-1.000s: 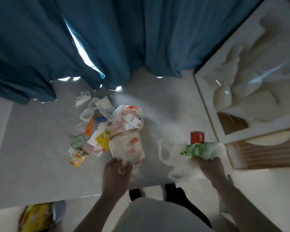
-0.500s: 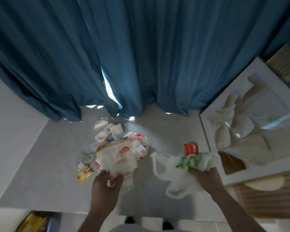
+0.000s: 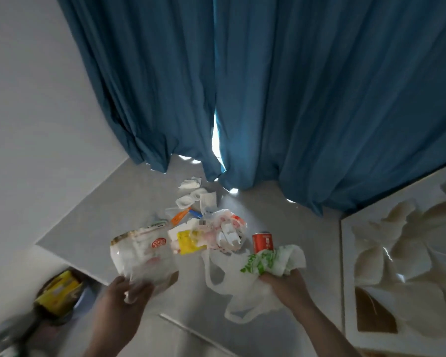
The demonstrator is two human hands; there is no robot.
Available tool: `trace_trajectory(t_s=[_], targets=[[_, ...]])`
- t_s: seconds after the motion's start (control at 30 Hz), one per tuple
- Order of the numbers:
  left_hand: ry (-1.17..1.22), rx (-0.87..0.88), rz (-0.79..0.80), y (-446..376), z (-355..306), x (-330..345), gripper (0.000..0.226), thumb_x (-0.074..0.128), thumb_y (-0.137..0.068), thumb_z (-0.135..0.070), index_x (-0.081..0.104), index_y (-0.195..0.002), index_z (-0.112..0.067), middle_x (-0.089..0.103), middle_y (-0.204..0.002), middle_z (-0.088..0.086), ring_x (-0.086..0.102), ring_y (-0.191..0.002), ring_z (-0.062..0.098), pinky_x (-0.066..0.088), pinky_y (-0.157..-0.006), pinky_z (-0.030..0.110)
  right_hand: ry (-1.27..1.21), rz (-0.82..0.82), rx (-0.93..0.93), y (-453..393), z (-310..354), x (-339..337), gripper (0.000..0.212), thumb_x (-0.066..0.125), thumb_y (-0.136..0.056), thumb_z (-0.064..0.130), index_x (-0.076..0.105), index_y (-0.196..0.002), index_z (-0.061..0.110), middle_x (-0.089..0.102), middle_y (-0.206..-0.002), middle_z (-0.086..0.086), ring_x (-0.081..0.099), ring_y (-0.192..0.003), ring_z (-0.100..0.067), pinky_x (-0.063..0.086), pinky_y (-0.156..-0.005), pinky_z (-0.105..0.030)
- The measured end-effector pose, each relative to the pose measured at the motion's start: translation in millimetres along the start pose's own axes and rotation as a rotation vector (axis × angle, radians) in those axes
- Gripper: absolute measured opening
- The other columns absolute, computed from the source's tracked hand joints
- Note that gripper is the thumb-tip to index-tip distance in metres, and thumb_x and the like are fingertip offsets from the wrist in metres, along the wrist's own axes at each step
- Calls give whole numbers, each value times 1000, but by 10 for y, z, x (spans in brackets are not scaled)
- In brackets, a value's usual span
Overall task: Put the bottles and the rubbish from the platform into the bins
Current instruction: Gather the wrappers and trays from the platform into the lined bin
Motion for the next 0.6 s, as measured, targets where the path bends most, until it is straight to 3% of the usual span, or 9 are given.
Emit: trace_trajectory(t_s=[0.07, 0.17, 0.3, 0.47, 0.6], targets=[[5, -39, -13, 51, 165, -233, 47, 88, -75, -15, 68, -79, -58, 69, -81, -3, 67, -76, 14, 51, -67, 34, 32, 38, -18, 29, 108, 222, 40, 93, -60, 26, 77, -97, 29, 79, -90, 11, 75, -88, -14, 60, -85, -44], [35, -98, -32, 144, 456, -567, 24, 85, -80, -21, 74, -72, -42, 71, -92, -10, 68, -86, 9, 50, -69, 28, 54, 85, -59, 110, 269, 620, 40, 93, -63, 21, 77, -100, 27, 78, -92, 9, 74, -89, -15, 60, -85, -43], [40, -135, -94, 320, 865, -1125, 20, 86, -78, -22, 76, -78, -40, 73, -92, -13, 67, -86, -3, 47, -68, 13, 87, 132, -107, 352, 424, 1255, 47, 92, -56, 28, 77, -101, 27, 78, -92, 10, 73, -88, -15, 60, -84, -43], [22, -195, -166, 612, 1532, -2000, 27, 86, -78, -24, 73, -83, -47, 71, -88, -11, 67, -86, 6, 52, -72, 30, 69, 197, -173, 847, 521, 2158, 37, 92, -66, 12, 73, -91, 31, 73, -89, 19, 67, -87, -5, 52, -85, -33], [20, -259, -223, 856, 2095, -2618, 24, 88, -77, -21, 75, -80, -41, 70, -88, -11, 67, -83, 2, 51, -70, 26, 81, 242, -193, 1225, 496, 2780, 33, 88, -72, 11, 71, -95, 28, 70, -90, 14, 61, -81, 0, 46, -84, -30]])
Point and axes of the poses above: each hand's wrist, its own y-axis away from the middle knuckle, its own x-axis out of the palm, z = x × y, the point moved 7 cm from there along -y, towards the middle knuckle
